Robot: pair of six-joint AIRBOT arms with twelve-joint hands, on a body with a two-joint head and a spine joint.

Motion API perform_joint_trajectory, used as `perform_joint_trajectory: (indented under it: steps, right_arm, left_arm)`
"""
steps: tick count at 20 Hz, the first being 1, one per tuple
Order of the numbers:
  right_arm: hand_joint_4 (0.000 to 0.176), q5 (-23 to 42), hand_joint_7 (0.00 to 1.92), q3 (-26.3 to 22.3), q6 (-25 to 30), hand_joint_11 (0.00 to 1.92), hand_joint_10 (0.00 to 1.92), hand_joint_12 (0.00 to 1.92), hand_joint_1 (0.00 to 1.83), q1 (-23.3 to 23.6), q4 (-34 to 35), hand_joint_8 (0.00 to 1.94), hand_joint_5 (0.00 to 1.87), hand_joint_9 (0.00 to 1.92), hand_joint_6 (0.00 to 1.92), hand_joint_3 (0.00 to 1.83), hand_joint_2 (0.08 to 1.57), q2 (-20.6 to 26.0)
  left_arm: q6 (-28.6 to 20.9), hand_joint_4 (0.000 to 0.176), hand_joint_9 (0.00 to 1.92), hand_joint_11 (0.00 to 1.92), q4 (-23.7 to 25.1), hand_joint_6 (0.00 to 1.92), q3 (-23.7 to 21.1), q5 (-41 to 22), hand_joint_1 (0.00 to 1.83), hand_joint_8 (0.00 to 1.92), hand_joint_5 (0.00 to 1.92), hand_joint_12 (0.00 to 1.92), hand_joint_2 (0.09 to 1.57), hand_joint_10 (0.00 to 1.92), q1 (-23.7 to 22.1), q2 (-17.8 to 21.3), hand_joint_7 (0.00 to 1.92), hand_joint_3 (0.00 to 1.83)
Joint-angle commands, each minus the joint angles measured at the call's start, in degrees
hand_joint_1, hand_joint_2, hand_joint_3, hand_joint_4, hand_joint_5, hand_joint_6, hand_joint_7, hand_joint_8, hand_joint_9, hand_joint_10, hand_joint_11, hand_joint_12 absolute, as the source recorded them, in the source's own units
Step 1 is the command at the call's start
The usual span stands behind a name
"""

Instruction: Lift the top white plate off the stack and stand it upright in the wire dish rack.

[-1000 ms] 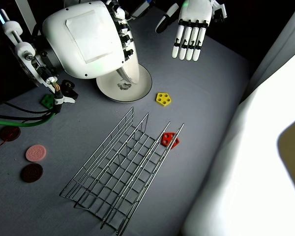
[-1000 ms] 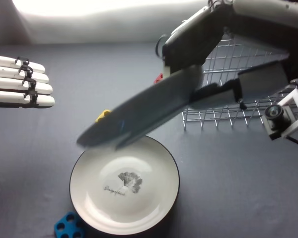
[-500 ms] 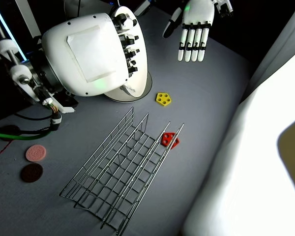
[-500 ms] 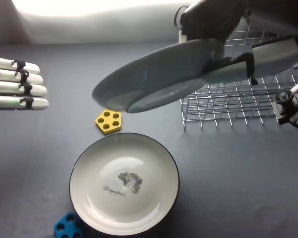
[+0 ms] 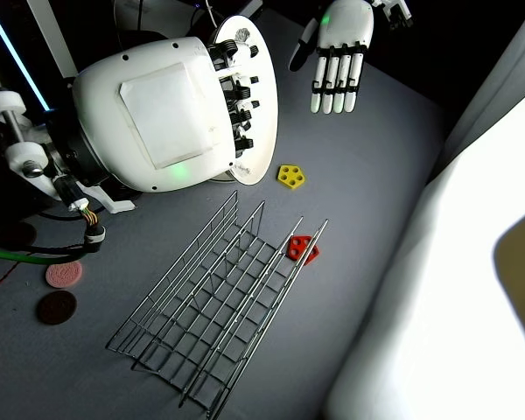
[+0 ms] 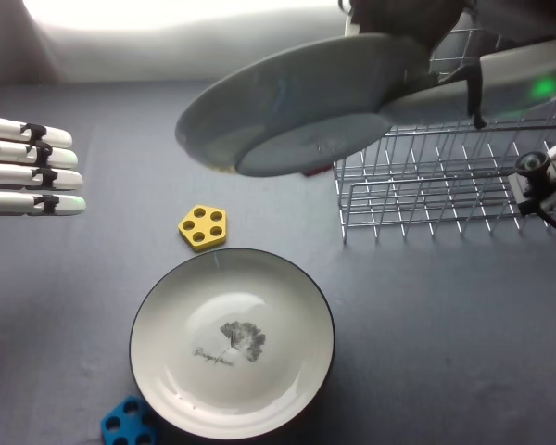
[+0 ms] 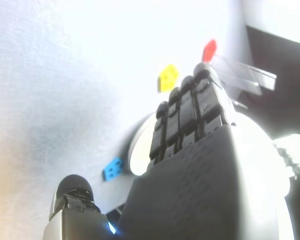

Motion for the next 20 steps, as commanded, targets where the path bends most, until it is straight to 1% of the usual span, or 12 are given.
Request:
perform_joint_trajectory:
  steps: [1, 2, 4, 6, 8, 10, 12, 14, 15, 20]
  right_arm:
    - [0.0, 6.97, 1.06, 0.39, 1.84, 1.35, 0.9, 0.04, 1.38, 1.23, 4.71, 0.75, 0.94, 1.08, 1.09, 0.0, 1.08, 0.69]
    - [0.0, 6.94, 1.07, 0.86, 2.62, 1.36, 0.88, 0.04, 1.38, 1.23, 5.04, 0.74, 0.94, 1.1, 1.07, 0.0, 1.07, 0.69]
    - [0.0, 6.8, 1.05, 1.51, 3.44, 1.34, 0.89, 0.03, 1.38, 1.23, 5.32, 0.77, 0.93, 1.08, 1.11, 0.0, 1.08, 0.69]
    - [0.0, 6.72, 1.06, 2.31, 3.67, 1.36, 0.89, 0.03, 1.38, 1.23, 5.74, 0.75, 0.95, 1.08, 1.08, 0.0, 1.08, 0.69]
    - [0.0, 6.69, 1.06, 2.91, 3.67, 1.35, 0.89, 0.03, 1.38, 1.23, 6.08, 0.75, 0.95, 1.08, 1.07, 0.0, 1.08, 0.69]
    - [0.0, 6.44, 1.06, 3.45, 3.67, 1.35, 0.89, 0.02, 1.38, 1.23, 6.34, 0.76, 0.94, 1.08, 1.08, 0.0, 1.08, 0.66]
    - [0.0, 6.05, 1.01, 4.0, 3.67, 1.34, 0.95, 0.02, 1.37, 1.23, 6.85, 0.83, 0.9, 1.04, 1.16, 0.0, 1.1, 0.64]
    - [0.0, 5.97, 1.04, 4.5, 3.67, 1.34, 0.96, 0.02, 1.37, 1.25, 7.13, 0.8, 0.89, 1.04, 1.15, 0.0, 1.1, 0.64]
    - [0.0, 5.97, 1.05, 4.66, 3.67, 1.34, 0.94, 0.02, 1.37, 1.37, 7.13, 0.77, 0.9, 1.06, 1.13, 0.0, 1.09, 0.64]
    - [0.0, 5.91, 1.06, 5.75, 3.67, 1.37, 0.93, 0.03, 1.38, 1.56, 7.89, 0.77, 0.91, 1.06, 1.13, 0.0, 1.09, 0.64]
  left_arm:
    - [1.0, 0.0, 0.09, 0.13, -4.85, 0.0, -0.03, -2.78, 0.08, 0.0, 0.07, 0.01, 0.98, 0.0, -0.87, 1.03, 0.09, 0.0]
    - [2.03, 0.0, 0.09, 0.13, -5.05, 0.0, -0.01, -2.65, 0.08, 0.0, 0.07, 0.01, 0.98, 0.0, -0.86, 1.11, 0.09, 0.0]
    - [3.4, 0.0, 0.09, 0.12, -5.09, 0.0, -0.02, -2.49, 0.06, 0.0, 0.08, 0.0, 0.98, 0.0, -0.86, 1.16, 0.1, 0.0]
    - [3.48, 0.0, 0.1, 0.13, -5.53, 0.01, 0.04, -2.49, 0.06, 0.01, 0.09, 0.01, 0.98, 0.01, -0.86, 1.31, 0.11, 0.0]
    - [3.48, 0.0, 0.09, 0.13, -5.98, 0.0, 0.01, -2.49, 0.09, 0.0, 0.08, 0.01, 0.97, 0.0, -0.86, 1.45, 0.1, 0.0]
    - [3.46, 0.0, 0.09, 0.13, -6.07, 0.0, 0.01, -2.49, 0.08, 0.0, 0.08, 0.01, 0.97, 0.0, -0.85, 1.5, 0.09, 0.0]
    - [3.46, 0.0, 0.07, 0.11, -6.07, 0.0, 0.02, -2.51, 0.05, 0.0, 0.07, 0.0, 0.97, 0.0, -0.84, 1.58, 0.08, 0.0]
    - [3.46, 0.0, 0.06, 0.12, -6.06, 0.0, 0.04, -2.81, 0.04, 0.0, 0.06, 0.01, 0.97, 0.0, -0.83, 1.77, 0.07, 0.0]
    - [3.46, 0.0, 0.06, 0.13, -6.06, 0.0, 0.06, -2.92, 0.07, 0.0, 0.06, 0.01, 0.97, 0.0, -0.83, 1.82, 0.07, 0.0]
    - [3.46, 0.0, 0.05, 0.1, -6.03, 0.0, 0.02, -3.0, 0.06, 0.0, 0.05, 0.0, 0.97, 0.0, -0.83, 1.9, 0.06, 0.0]
